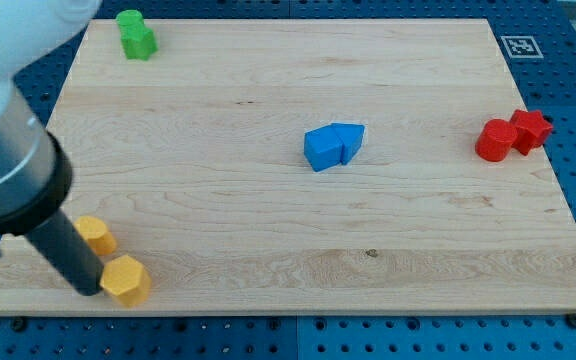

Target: Slide yellow hexagon towards right

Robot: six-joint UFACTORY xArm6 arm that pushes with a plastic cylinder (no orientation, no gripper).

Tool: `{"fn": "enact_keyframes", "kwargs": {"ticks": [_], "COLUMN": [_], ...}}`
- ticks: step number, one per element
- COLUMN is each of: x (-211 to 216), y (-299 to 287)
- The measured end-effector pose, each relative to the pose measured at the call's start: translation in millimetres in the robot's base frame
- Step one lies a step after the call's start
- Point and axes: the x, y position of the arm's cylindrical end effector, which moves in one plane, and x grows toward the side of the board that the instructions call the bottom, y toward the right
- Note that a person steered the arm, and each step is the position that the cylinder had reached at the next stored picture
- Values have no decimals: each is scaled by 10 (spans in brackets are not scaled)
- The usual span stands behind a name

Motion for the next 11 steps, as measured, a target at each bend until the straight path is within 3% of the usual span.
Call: {"fn": "enact_keyframes", "kwargs": {"ticks": [7, 11], "x": [165, -102], "y": [964, 1801]}}
